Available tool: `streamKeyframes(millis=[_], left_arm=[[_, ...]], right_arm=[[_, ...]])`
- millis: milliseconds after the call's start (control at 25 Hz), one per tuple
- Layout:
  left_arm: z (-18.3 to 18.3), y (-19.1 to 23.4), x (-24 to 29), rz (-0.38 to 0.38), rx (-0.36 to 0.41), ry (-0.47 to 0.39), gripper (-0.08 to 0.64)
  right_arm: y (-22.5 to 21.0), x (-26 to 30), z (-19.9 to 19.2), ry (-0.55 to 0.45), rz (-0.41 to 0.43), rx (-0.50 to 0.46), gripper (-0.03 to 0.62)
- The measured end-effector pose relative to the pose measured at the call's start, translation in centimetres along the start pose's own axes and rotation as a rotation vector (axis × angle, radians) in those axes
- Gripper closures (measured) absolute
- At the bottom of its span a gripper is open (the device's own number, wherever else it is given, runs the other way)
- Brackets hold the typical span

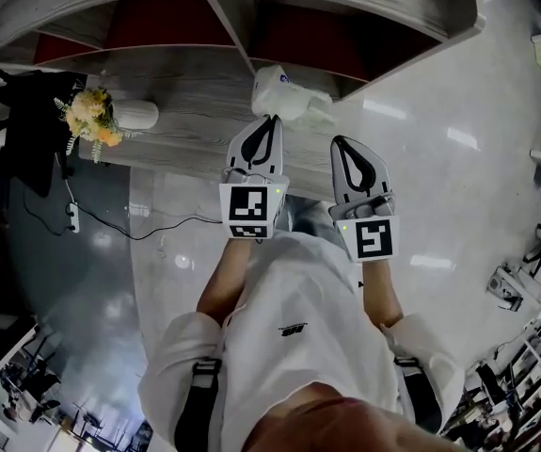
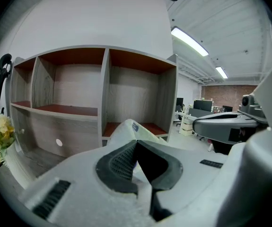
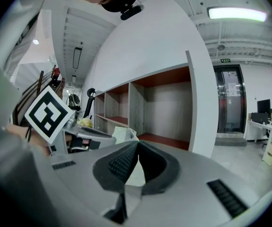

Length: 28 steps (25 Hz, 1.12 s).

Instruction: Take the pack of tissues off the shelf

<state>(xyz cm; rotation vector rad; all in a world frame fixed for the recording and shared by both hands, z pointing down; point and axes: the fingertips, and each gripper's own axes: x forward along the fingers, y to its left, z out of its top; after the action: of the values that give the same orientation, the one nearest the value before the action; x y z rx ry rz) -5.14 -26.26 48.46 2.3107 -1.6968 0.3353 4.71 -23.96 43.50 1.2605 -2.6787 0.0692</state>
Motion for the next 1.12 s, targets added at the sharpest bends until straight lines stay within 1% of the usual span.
streamKeyframes(millis=[320, 480, 720, 1120], left_arm=[[-3.0, -0.7, -0.8, -0.027, -0.023, 0.048, 0.534], [-5.1, -1.0, -0.6, -0.057, -0.034, 0.071, 0.534], [-8.1, -2.1, 0.0, -0.097, -0.017, 0.118, 0.534], [-11.8, -2.6, 1.1, -0.140, -0.008, 0.174, 0.532]], right_arm=[[0.8, -0.6, -2.1, 0.034, -0.008, 0.017, 0.566], [1.2, -0.6, -3.8, 0.063, -0.014, 0.023, 0.566], [1.0, -1.0, -5.8, 0.091, -0.033, 0.047, 0.566], [0.7, -0.9, -8.9, 0.127, -0.067, 0.075, 0.566]])
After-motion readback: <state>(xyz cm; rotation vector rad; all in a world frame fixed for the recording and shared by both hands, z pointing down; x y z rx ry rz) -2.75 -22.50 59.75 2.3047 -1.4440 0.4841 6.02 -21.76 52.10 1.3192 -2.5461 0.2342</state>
